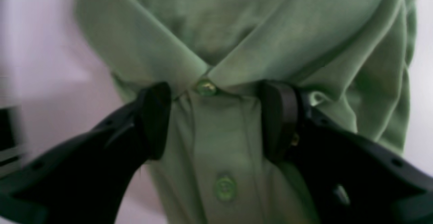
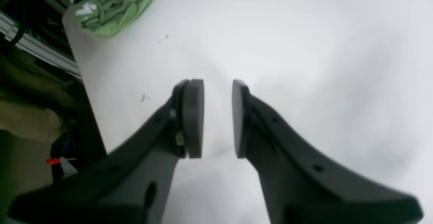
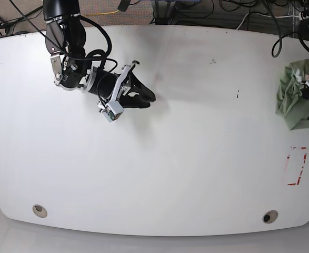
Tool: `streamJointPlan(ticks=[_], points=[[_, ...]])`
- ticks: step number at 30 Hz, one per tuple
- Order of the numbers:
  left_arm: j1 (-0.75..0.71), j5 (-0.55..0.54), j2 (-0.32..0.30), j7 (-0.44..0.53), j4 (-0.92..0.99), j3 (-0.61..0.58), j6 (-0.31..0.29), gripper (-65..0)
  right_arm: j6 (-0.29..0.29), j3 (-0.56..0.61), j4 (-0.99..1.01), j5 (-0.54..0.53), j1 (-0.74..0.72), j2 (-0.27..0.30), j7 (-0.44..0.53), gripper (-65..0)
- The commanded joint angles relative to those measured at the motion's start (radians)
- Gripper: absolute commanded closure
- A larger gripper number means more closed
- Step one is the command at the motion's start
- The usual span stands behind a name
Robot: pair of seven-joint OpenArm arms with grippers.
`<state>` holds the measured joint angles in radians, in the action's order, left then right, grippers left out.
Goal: Fold the T-shirt properly
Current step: 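Grasp the folded shirt with the left gripper and carry it to the table edge, then release the folded shirt with the left gripper and lift away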
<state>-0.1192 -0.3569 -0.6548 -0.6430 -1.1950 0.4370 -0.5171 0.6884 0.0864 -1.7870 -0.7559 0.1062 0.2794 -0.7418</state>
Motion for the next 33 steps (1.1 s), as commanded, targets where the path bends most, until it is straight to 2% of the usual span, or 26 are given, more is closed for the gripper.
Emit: streamJointPlan(ticks=[1,3,6,8,10,13,17,21,23,25,28,30,33], points=[[0.013,-0.001,-0.056,0.039,-0.003,0.024,0.005,-38.2,0.01,-0.006,-0.021,-0.014,-0.009,0.007,0.02,-13.6],[0.014,-0.009,-0.069,0.044,-0.015,0.039,-0.011,-38.2,0.01,-0.004,-0.021,-0.014,-0.007,0.007,0.02,-13.6],[0.01,-0.032,-0.069,0.033,-0.116,0.092,-0.102,-38.2,0.01,0.0,-0.023,-0.02,-0.007,0.007,0.02,-13.5],[0.01,-0.046,-0.055,-0.044,-0.193,0.122,-0.127,-38.2,0.01,-0.001,-0.023,-0.02,-0.007,0.007,0.02,-13.3],[0.01,-0.051,-0.01,-0.151,-0.293,0.155,-0.134,-38.1,0.01,-0.006,-0.023,-0.014,-0.007,0.007,0.02,-13.3],[0.006,-0.043,0.085,-0.251,-0.48,0.193,-0.136,-38.1,0.01,-0.007,-0.023,-0.012,-0.007,0.031,0.02,-13.2],[-0.07,-0.034,0.226,-0.263,-0.688,0.224,-0.125,-38.1,0.006,-0.017,-0.023,-0.012,-0.009,0.045,0.026,-13.2],[-0.069,0.072,0.404,-0.252,-0.771,0.197,-0.038,-37.9,0.009,-0.098,-0.018,0.028,-0.013,0.042,0.026,-13.6],[-0.076,0.161,0.496,-0.163,-0.776,0.171,-0.015,-37.9,0.01,-0.139,-0.021,0.072,-0.007,0.04,0.026,-13.8],[-0.081,0.256,0.556,-0.028,-0.765,0.125,-0.008,-37.9,0.01,-0.156,-0.015,0.123,-0.012,0.044,0.026,-13.8],[-0.127,0.411,0.642,0.21,-0.736,0.032,0.005,-37.9,0.01,-0.167,-0.012,0.286,-0.007,0.04,0.063,-13.8],[-0.178,0.502,0.689,0.355,-0.733,-0.016,0.061,-37.9,0.01,-0.176,-0.027,0.407,0.02,0.037,0.141,-13.5],[-0.231,0.559,0.72,0.476,-0.73,-0.08,0.14,-37.9,0.01,-0.196,-0.023,0.536,0.077,0.036,0.302,-13.2]])
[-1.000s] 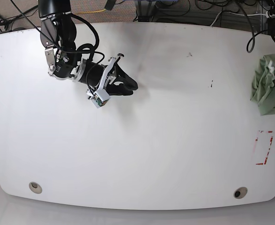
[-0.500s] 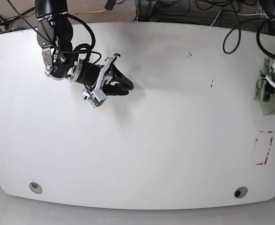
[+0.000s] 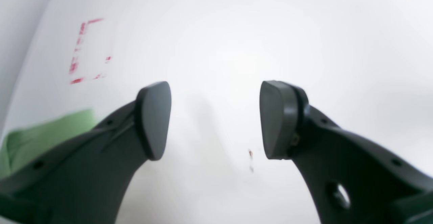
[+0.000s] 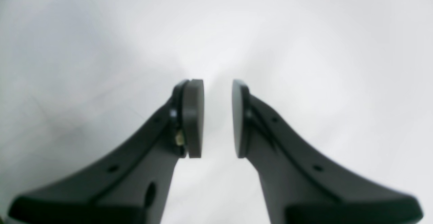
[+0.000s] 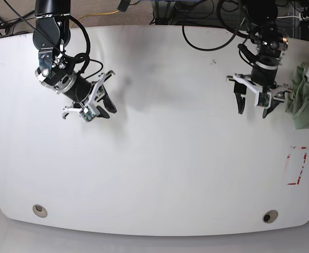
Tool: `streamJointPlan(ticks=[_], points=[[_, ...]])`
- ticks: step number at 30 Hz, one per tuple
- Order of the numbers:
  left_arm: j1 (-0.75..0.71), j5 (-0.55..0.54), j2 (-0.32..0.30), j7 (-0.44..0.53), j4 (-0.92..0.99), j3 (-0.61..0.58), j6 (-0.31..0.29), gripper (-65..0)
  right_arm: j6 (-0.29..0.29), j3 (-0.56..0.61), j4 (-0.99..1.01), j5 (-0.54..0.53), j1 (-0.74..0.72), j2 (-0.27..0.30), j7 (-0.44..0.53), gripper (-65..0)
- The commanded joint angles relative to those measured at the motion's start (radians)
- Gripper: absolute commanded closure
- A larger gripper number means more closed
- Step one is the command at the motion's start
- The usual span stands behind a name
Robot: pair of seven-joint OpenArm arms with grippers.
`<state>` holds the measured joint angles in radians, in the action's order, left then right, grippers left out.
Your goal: Fold the T-shirt properly
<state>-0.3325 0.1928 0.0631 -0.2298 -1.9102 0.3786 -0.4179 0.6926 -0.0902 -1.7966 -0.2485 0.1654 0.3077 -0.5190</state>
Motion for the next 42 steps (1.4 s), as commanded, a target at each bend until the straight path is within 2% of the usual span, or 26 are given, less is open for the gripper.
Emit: streamJointPlan(ticks=[1,3,5,9,12,15,17,21,27,30,32,36,38,42], points=[[-0.029,0.01,-0.001,0.077,-0.015,-0.045,0.066,-37.9,0.006,-0.026,0.007,0.062,0.03,0.002,0.142,-13.2],[-0.06,0.006,-0.001,0.082,-0.015,-0.088,0.115,-37.9,0.003,-0.05,0.042,0.116,0.069,-0.031,0.283,-13.2],[-0.112,0.004,0.001,0.088,-0.016,-0.106,0.13,-37.9,0.002,-0.11,0.054,0.156,0.119,-0.055,0.397,-13.2],[-0.179,0.003,0.03,0.169,0.013,-0.131,0.133,-37.8,0.002,-0.194,0.116,0.18,0.161,-0.104,0.511,-13.2],[-0.277,0.003,0.045,0.243,0.033,-0.143,0.136,-37.6,0.006,-0.244,0.119,0.176,0.247,-0.115,0.523,-13.2],[-0.353,0.003,0.063,0.269,0.022,-0.149,0.136,-33.2,0.006,-0.247,0.116,0.168,0.31,-0.117,0.523,-13.0],[-0.426,0.003,0.077,0.275,0.004,-0.152,0.136,-30.0,0.006,-0.259,0.116,0.114,0.372,-0.11,0.524,-13.0],[-0.612,0.001,0.094,0.275,-0.038,-0.18,0.136,-28.9,0.006,-0.302,0.108,-0.013,0.526,-0.109,0.554,-13.0],[-0.814,-0.009,0.094,0.278,-0.045,-0.186,0.136,-28.7,0.006,-0.299,0.034,-0.021,0.747,-0.118,0.564,-13.0],[-0.882,-0.092,0.094,0.278,-0.019,-0.186,0.136,-28.7,0.006,-0.297,0.037,-0.021,0.834,-0.127,0.564,-13.0],[-0.897,-0.125,0.088,0.278,0.016,-0.181,0.136,-28.7,0.006,-0.297,0.056,-0.018,0.87,-0.155,0.564,-13.0],[-0.851,-0.138,0.011,0.278,0.17,-0.186,0.136,-28.7,0.006,-0.294,0.143,0.019,0.889,-0.201,0.564,-13.0],[-0.788,-0.138,-0.015,0.278,0.301,-0.186,0.136,-28.7,0.006,-0.286,0.234,0.074,0.87,-0.23,0.564,-13.0],[-0.66,-0.14,-0.033,0.304,0.535,-0.181,0.136,-28.7,0.005,-0.245,0.418,0.13,0.808,-0.236,0.575,-13.0]])
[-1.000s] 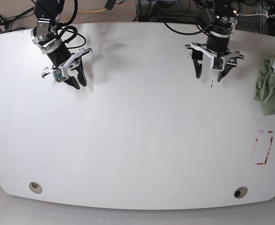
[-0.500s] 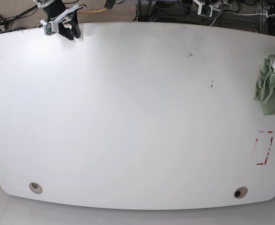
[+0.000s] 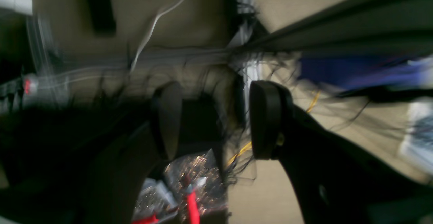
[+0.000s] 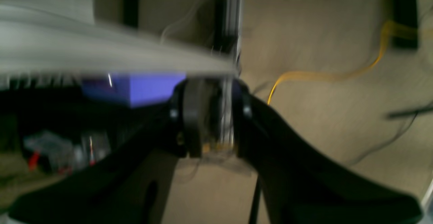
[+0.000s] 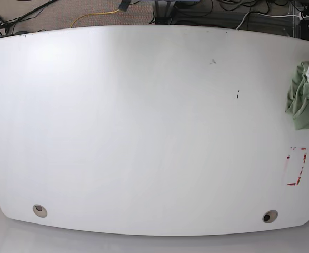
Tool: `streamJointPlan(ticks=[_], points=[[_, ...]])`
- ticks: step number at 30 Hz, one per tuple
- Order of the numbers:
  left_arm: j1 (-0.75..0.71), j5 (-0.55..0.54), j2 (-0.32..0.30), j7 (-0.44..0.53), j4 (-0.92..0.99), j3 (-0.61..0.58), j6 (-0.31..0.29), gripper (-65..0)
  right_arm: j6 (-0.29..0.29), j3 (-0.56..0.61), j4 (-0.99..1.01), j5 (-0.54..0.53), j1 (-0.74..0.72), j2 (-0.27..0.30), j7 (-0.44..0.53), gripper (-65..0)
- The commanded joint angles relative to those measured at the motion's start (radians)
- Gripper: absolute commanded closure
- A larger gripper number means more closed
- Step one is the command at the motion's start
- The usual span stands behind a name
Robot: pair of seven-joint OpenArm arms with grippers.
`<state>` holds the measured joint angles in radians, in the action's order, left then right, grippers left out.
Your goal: Fold the T-shirt properly
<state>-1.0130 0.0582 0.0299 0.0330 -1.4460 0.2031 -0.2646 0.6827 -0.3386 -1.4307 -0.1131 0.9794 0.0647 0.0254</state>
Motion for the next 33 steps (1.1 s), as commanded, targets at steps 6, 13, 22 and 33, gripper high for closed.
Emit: streamJointPlan(ticks=[6,13,22,33], points=[[0.201,-0.001,-0.032,0.081,0.4,-0.011,-0.017,-28.7,-0.033,0.037,0.298,0.079,-0.142,-0.001,0.061,-13.0],[0.463,-0.004,-0.081,0.084,0.821,-0.004,-0.015,-28.7,-0.134,0.039,0.598,0.191,-0.351,0.007,0.063,-13.0],[0.721,0.001,-0.127,0.081,1.166,-0.011,-0.015,-29.0,-0.208,0.039,0.871,0.26,-0.581,0.048,0.055,-13.5],[0.851,0.018,-0.124,0.08,1.304,-0.069,0.169,-28.7,-0.209,0.039,1.086,0.26,-0.749,0.096,0.054,-13.6]])
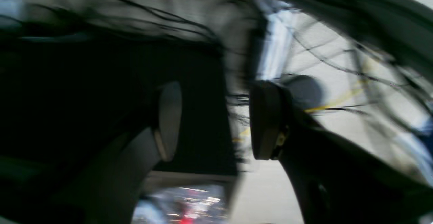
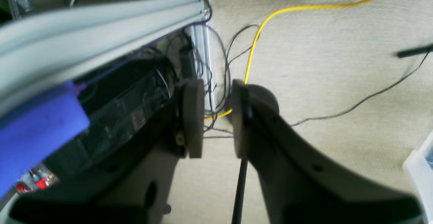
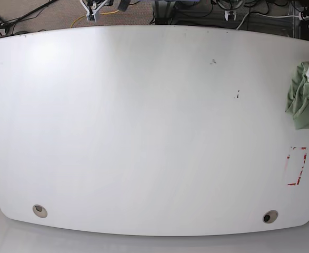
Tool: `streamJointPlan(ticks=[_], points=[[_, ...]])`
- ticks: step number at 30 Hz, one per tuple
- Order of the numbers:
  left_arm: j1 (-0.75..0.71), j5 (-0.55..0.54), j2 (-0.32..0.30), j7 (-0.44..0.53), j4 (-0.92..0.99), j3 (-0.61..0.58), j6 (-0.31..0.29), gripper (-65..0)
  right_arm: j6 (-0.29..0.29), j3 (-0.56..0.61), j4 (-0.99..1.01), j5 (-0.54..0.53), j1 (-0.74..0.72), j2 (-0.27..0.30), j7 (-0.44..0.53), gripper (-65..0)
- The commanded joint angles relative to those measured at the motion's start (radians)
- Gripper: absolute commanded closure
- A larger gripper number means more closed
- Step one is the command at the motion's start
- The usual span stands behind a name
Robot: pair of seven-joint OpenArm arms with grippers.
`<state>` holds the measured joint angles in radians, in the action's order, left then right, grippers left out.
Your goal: Fold the T-shirt properly
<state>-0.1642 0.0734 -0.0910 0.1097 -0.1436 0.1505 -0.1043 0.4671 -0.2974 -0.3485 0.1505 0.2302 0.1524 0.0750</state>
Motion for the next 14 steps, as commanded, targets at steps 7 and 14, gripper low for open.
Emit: streamJointPlan(ticks=[7,14], points=[[0.019,0.006,0.012,-0.029,0.002,-0.042,0.058,-29.0,0.006,-0.003,0.006,-0.004,-0.002,0.005,0.004,-13.8],[0.025,0.01,0.047,-0.032,0.002,-0.044,0.056,-29.0,0.012,-0.003,0.006,-0.004,-0.002,0.002,0.01,-13.8]])
